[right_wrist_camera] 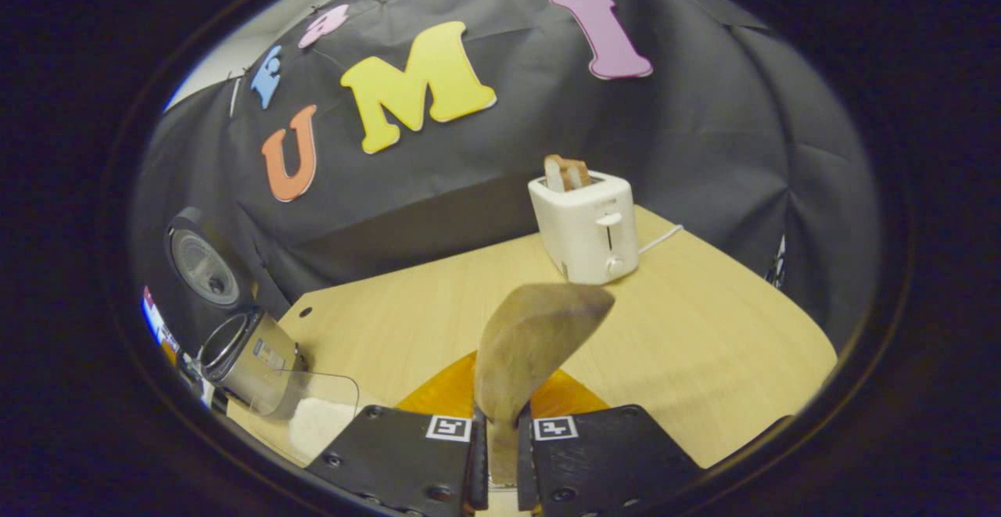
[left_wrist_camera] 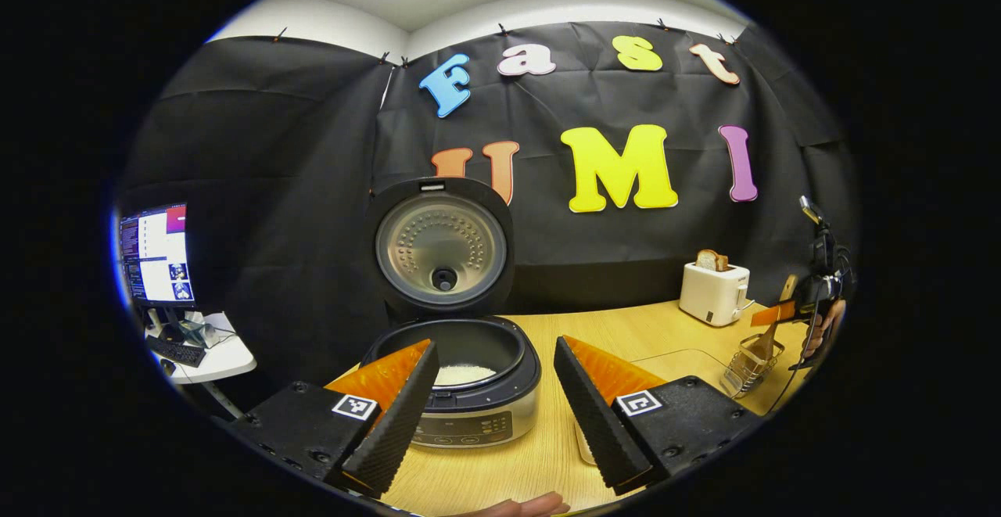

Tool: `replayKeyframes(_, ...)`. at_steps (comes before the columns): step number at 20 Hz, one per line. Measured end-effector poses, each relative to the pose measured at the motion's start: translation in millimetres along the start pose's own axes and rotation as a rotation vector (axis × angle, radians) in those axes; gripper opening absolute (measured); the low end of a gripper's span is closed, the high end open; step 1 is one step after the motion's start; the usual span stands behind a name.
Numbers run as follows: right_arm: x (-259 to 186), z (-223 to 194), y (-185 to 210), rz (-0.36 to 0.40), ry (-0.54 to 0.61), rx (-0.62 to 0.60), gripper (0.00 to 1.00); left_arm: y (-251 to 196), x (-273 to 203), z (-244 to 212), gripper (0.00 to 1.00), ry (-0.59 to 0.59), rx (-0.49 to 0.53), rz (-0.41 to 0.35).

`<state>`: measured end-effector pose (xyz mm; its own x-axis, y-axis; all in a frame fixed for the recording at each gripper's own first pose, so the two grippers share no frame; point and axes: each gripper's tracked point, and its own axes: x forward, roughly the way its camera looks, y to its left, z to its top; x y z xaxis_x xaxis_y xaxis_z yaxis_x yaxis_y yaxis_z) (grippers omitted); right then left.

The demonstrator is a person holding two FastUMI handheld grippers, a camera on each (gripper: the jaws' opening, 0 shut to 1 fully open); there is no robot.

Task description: Close the left gripper, press the button to open the rice cooker; take a wooden spoon from the chopstick holder with the right hand, scoop a spoonful of rice and pour it into the rice cooker, then put the wooden spoon back into the chopstick holder.

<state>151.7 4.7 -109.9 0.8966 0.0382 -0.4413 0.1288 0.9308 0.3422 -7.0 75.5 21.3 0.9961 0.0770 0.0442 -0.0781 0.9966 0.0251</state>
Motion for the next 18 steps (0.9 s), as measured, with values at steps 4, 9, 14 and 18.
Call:
replayKeyframes(4,-5,22,-14,-0.022,-0.073,0.023,0.40,2,1,0,0.95,-0.003,-0.006,0.010)
replayKeyframes(9,2,31,-14,-0.017,-0.043,-0.048,0.87,-1,3,-1,0.95,0.000,-0.024,0.014)
replayKeyframes(14,-5,51,1,0.013,-0.086,-0.133,0.92,7,4,6,0.95,-0.015,-0.014,0.049)
replayKeyframes(18,-18,57,11,0.056,-0.098,-0.142,0.95,18,9,24,0.95,-0.025,-0.012,0.078)
